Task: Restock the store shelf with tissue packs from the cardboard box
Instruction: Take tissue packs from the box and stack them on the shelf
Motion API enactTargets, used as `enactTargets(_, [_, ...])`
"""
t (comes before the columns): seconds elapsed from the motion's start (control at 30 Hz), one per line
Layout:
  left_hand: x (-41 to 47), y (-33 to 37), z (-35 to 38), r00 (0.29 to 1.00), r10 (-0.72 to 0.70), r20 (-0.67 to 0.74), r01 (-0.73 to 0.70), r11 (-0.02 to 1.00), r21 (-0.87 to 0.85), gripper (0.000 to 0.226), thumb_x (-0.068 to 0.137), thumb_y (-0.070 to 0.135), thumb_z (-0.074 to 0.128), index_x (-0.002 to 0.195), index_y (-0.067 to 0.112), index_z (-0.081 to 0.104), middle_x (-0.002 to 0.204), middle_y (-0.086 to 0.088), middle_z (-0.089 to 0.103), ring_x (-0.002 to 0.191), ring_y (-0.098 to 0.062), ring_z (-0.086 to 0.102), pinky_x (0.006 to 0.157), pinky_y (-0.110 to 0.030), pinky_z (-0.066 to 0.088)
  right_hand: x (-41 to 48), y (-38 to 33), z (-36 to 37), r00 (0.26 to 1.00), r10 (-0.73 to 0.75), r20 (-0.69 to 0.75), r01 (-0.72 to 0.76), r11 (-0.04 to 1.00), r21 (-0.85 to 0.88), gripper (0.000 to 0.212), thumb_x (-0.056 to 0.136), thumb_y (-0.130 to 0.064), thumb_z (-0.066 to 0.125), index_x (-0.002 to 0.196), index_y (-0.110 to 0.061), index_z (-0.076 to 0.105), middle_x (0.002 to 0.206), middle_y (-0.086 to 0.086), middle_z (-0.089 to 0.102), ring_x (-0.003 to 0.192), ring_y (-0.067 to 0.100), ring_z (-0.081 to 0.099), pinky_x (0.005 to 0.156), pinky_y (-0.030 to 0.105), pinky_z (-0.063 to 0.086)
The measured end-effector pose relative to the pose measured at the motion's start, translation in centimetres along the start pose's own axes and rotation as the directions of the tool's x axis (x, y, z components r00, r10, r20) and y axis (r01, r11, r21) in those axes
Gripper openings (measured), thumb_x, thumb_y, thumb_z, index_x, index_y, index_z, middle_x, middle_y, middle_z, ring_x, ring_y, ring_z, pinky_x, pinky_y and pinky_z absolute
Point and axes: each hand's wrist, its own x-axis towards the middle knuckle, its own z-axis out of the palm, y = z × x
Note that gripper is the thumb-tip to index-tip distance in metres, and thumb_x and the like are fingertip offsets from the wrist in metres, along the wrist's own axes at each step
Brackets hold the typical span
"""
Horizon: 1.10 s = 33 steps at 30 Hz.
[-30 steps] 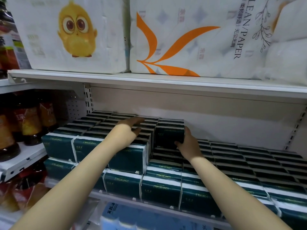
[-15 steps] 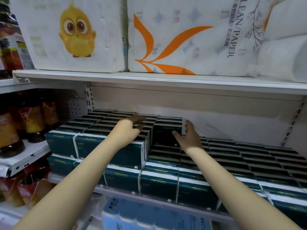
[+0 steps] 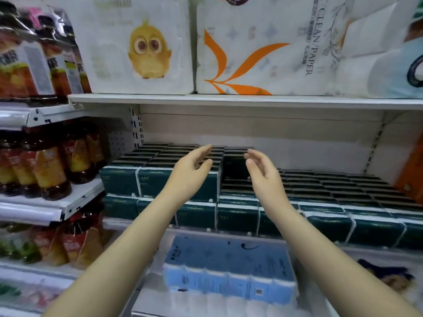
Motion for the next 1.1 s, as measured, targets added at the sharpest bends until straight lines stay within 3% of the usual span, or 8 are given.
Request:
enactTargets(0.23, [-5.5, 0.6, -0.8, 0.999, -0.039, -0.026, 0.035, 0.99, -0.135, 0.041, 0.099, 0.016, 0.052, 0.14, 0.02, 0.05, 0.136, 0.01, 0.055, 0.123, 0.002, 0.05, 0.092, -0.001, 0.038, -5.3, -0.9, 1.0, 0.999, -0.004, 0.039, 0.002, 0.998, 0.063, 0.026, 0.103, -0.02, 0.045, 0.125, -0.024, 0.056, 0.125, -0.012, 0.061, 0.115, -0.009, 0.054, 0.096, 0.008, 0.041])
enactTargets(0.43, [-10.2, -2.0, 1.0, 0.988, -0.144, -0.05, 0.128, 0.962, -0.241, 0.036, 0.098, 0.01, 0.053, 0.134, 0.017, 0.055, 0.129, 0.009, 0.061, 0.12, 0.005, 0.054, 0.096, -0.009, 0.042, -9.4, 2.8, 1.9, 0.983, 0.071, 0.17, -0.089, 0.991, 0.1, 0.024, 0.103, -0.017, 0.045, 0.119, -0.029, 0.058, 0.122, -0.014, 0.063, 0.117, -0.004, 0.055, 0.101, 0.016, 0.043])
enactTargets(0.63, [-16.8, -7.5, 3.8, 0.94, -0.339, -0.033, 0.323, 0.918, -0.231, 0.033, 0.098, 0.009, 0.054, 0.129, 0.018, 0.057, 0.124, 0.015, 0.06, 0.111, 0.015, 0.054, 0.094, -0.008, 0.043, -14.5, 9.0, 1.8, 0.915, 0.261, 0.308, -0.29, 0.956, 0.053, 0.022, 0.102, -0.014, 0.046, 0.111, -0.027, 0.061, 0.117, -0.007, 0.067, 0.113, 0.0, 0.06, 0.09, 0.012, 0.045])
enactTargets(0.73, [-20.9, -10.9, 5.5, 0.875, -0.484, -0.003, 0.467, 0.847, -0.255, 0.032, 0.098, 0.009, 0.054, 0.128, 0.018, 0.059, 0.129, 0.009, 0.061, 0.118, 0.005, 0.054, 0.094, -0.009, 0.044, -17.7, 12.6, 1.7, 0.852, 0.378, 0.363, -0.398, 0.917, -0.019, 0.022, 0.102, -0.014, 0.046, 0.107, -0.028, 0.062, 0.115, -0.006, 0.068, 0.112, 0.0, 0.06, 0.092, 0.012, 0.044])
enactTargets(0.83, [-24.9, -13.7, 7.2, 0.796, -0.604, 0.028, 0.595, 0.773, -0.221, 0.03, 0.098, 0.011, 0.053, 0.127, 0.016, 0.061, 0.125, 0.01, 0.061, 0.107, 0.012, 0.055, 0.087, -0.003, 0.041, -21.0, 16.3, 1.6, 0.771, 0.48, 0.418, -0.48, 0.87, -0.113, 0.022, 0.103, -0.012, 0.044, 0.11, -0.021, 0.064, 0.114, -0.005, 0.069, 0.11, 0.001, 0.061, 0.092, 0.014, 0.044])
enactTargets(0.9, [-27.8, -16.2, 8.5, 0.741, -0.67, 0.05, 0.668, 0.726, -0.162, 0.025, 0.098, 0.014, 0.054, 0.12, 0.021, 0.063, 0.123, 0.009, 0.062, 0.107, 0.006, 0.057, 0.086, -0.003, 0.041, -23.5, 19.2, 1.7, 0.711, 0.559, 0.427, -0.545, 0.821, -0.169, 0.023, 0.103, -0.011, 0.045, 0.107, -0.021, 0.065, 0.112, -0.004, 0.07, 0.108, 0.001, 0.062, 0.095, 0.018, 0.045])
enactTargets(1.0, [-32.6, -20.1, 11.0, 0.597, -0.797, 0.094, 0.802, 0.592, -0.08, 0.027, 0.099, 0.021, 0.053, 0.123, 0.027, 0.062, 0.122, 0.011, 0.062, 0.114, -0.004, 0.056, 0.094, -0.014, 0.042, -28.0, 24.8, 2.1, 0.585, 0.693, 0.422, -0.646, 0.712, -0.275, 0.025, 0.102, -0.019, 0.046, 0.101, -0.033, 0.067, 0.111, -0.007, 0.07, 0.11, 0.005, 0.062, 0.107, 0.035, 0.043])
enactTargets(1.1, [-37.8, -24.5, 14.1, 0.446, -0.885, 0.134, 0.895, 0.443, -0.051, 0.029, 0.099, 0.017, 0.051, 0.127, 0.02, 0.061, 0.112, 0.008, 0.06, 0.105, -0.007, 0.056, 0.086, -0.005, 0.04, -33.2, 30.5, 2.4, 0.434, 0.81, 0.395, -0.712, 0.577, -0.401, 0.021, 0.101, -0.037, 0.045, 0.1, -0.04, 0.066, 0.108, -0.016, 0.07, 0.113, 0.009, 0.061, 0.109, 0.045, 0.04])
